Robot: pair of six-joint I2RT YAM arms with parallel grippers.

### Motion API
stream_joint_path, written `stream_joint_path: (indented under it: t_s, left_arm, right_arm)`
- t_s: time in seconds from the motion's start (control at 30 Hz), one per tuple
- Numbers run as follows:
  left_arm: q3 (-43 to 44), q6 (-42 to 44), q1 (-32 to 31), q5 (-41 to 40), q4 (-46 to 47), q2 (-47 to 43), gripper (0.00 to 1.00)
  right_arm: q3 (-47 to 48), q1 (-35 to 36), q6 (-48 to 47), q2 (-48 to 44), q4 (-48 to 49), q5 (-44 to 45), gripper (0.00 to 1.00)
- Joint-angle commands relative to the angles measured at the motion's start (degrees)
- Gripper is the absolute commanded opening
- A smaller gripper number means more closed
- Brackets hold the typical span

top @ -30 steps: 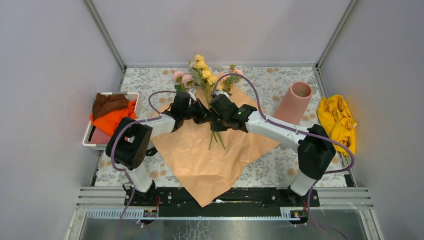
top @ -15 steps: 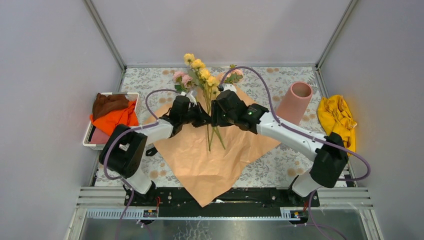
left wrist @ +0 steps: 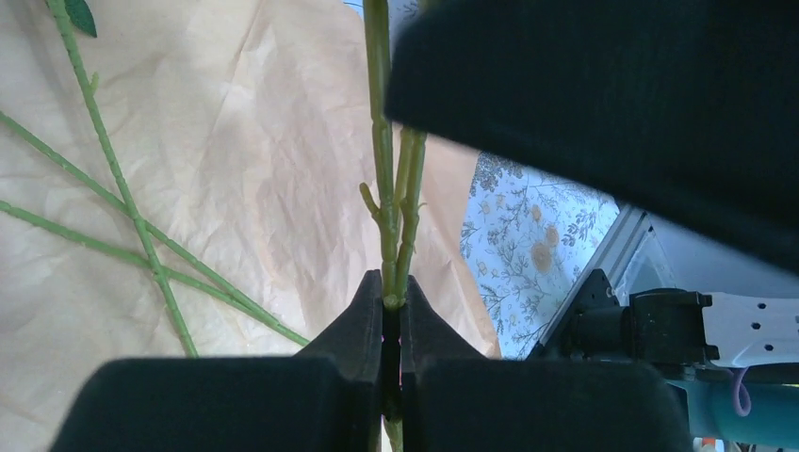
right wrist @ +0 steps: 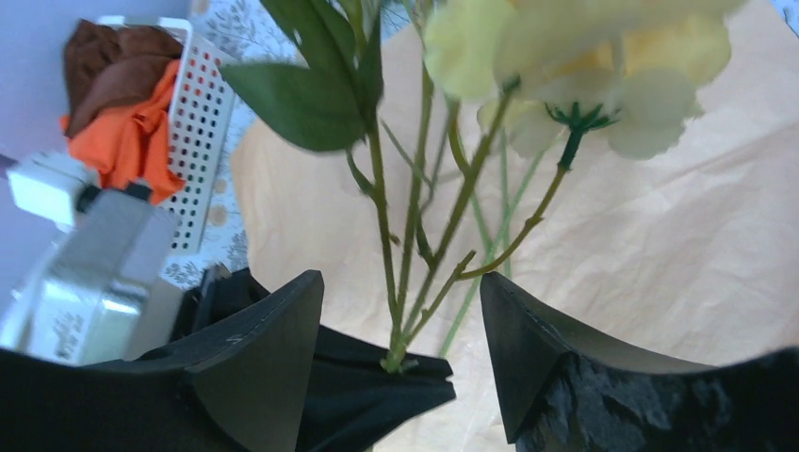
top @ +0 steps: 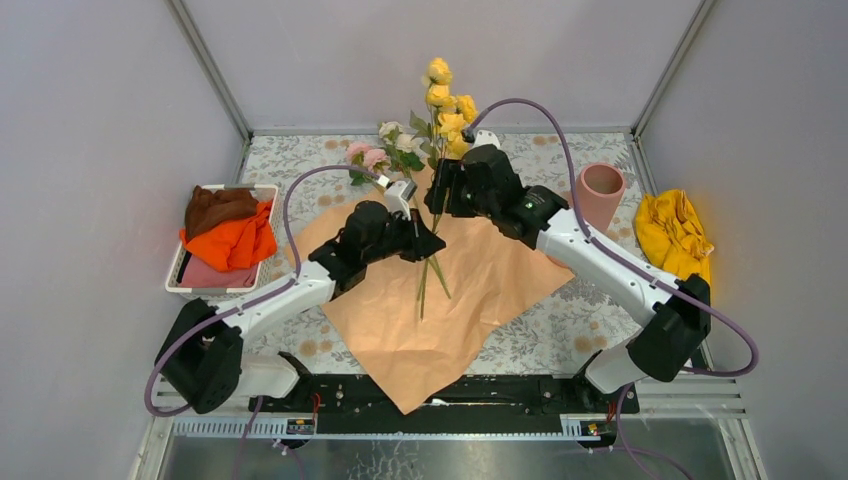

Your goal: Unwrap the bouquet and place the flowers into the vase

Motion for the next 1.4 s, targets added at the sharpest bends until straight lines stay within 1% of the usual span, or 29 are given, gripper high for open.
stream_joint_path:
  t_s: [0.0,0.1,0.27,0.43,0.53,0.6,0.67,0.77,0.87,0.9,1.0,1.17,1.23,1.33,1.37]
  left_arm:
    - [-0.3,3.73,-1.92,-5.19,-3.4,-3.25,0.0]
    - [-0.06,4.01,-2.73,-6.08,-4.89,-4.74,0.0]
    - [-0.12,4.15,-4.49,-7.2,-5.97,-7.17,0.0]
    - [-0.07,4.36,-6.62,-8.87,-7.34,-9.56,0.0]
    - [-0.27,4.76,-7.67,-9.85,-8.12,-10.73,0.0]
    - [-0.27,4.89,-8.02,-10.33,-8.85,-11.07,0.0]
    - [-0.51,4.81,-8.47,-10.69,-9.05,-11.38,0.0]
    - [-1.0,4.71,-9.01,-11.13,-9.11,-11.45,0.0]
    - [-1.48,4.49,-9.5,-11.69,-9.07,-11.42,0.0]
    - [-1.6,4.49,-9.71,-11.96,-9.1,-11.45,0.0]
    - [-1.82,4.41,-9.99,-12.32,-9.19,-11.49,0.0]
    - [-0.72,4.15,-10.05,-13.85,-11.12,-11.48,0.0]
    - [0.07,4.18,-10.03,-14.72,-12.87,-11.05,0.02]
    - [1.73,3.72,-10.05,-15.83,-15.49,-9.83,0.08]
    - [2.61,3.61,-10.05,-15.58,-16.21,-9.42,0.13]
  right_arm:
    - [4.85,-0.15,-1.93,0.58,3.51,-1.45,0.7]
    - [5.69,-0.6,-2.06,0.92,3.72,-1.34,0.73]
    - [7.88,-2.07,-2.64,2.62,3.26,-1.45,0.73]
    - [12.36,-3.23,-3.68,5.58,1.64,-1.6,0.72]
    - [14.3,-3.72,-4.22,6.46,1.35,-1.14,0.7]
    - [15.56,-3.96,-4.58,6.77,1.03,-1.19,0.63]
    - [16.46,-4.1,-4.76,6.73,0.79,-1.3,0.51]
    - [17.21,-4.06,-5.09,6.38,0.6,-1.44,0.38]
    - [17.77,-4.16,-5.57,6.18,0.18,-1.31,0.23]
    - [18.03,-4.15,-5.76,6.18,0.01,-1.31,0.16]
    - [18.71,-4.23,-6.06,6.43,-0.64,-1.35,0.0]
    - [18.7,-4.22,-6.68,5.99,0.11,-1.74,0.0]
    - [18.69,-4.2,-7.33,5.46,0.56,-1.59,0.0]
    - [19.06,-4.23,-8.68,4.52,0.58,-0.71,0.0]
    - [19.4,-4.2,-9.18,4.2,0.32,-0.03,0.0]
